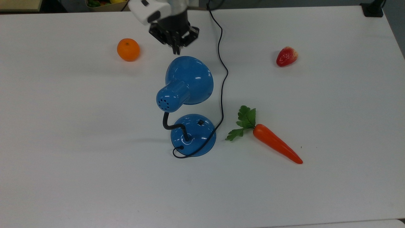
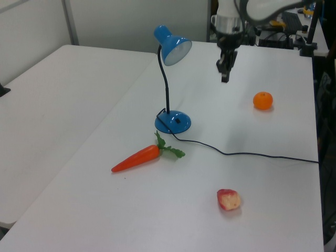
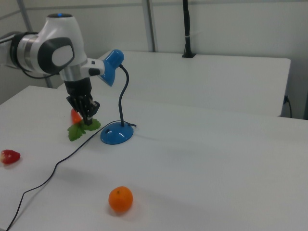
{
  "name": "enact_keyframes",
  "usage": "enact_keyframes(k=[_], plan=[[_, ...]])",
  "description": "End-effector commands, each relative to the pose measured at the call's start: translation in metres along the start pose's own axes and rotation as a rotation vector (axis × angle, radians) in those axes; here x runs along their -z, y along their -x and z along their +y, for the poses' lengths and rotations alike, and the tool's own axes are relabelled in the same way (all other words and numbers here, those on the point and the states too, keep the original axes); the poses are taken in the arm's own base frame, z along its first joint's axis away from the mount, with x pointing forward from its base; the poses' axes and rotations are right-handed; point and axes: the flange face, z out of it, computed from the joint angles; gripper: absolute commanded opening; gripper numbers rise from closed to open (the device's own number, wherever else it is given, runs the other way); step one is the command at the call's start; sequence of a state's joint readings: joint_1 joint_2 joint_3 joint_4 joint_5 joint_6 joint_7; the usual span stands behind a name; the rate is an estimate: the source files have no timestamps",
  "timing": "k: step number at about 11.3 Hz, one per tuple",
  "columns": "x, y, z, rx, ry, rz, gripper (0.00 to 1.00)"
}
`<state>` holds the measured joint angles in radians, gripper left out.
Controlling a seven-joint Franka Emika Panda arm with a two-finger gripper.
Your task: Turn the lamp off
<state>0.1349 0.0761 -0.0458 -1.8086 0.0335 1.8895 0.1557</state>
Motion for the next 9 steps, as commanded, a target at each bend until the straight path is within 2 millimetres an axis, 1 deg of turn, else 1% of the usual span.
enact_keyframes(k=[1, 2, 3, 4, 5, 6, 8, 9], plan=[[0.045, 0.008, 0.037, 0.047, -0.049, -0.047, 0.11], [0.058, 0.01, 0.056, 0.052, -0.081, -0.055, 0.17], [0.072, 0.013, 0.071, 0.054, -0.094, -0.047, 0.26], [0.08, 0.014, 0.087, 0.044, -0.094, -0.039, 0.5], [0.088, 0.015, 0.098, 0.044, -0.096, -0.031, 0.9], [0.091, 0.017, 0.105, 0.062, -0.097, -0.036, 1.0], [0.097, 0.026, 0.123, 0.133, -0.108, -0.081, 1.0], [0.105, 0.029, 0.133, 0.135, -0.11, -0.081, 1.0]])
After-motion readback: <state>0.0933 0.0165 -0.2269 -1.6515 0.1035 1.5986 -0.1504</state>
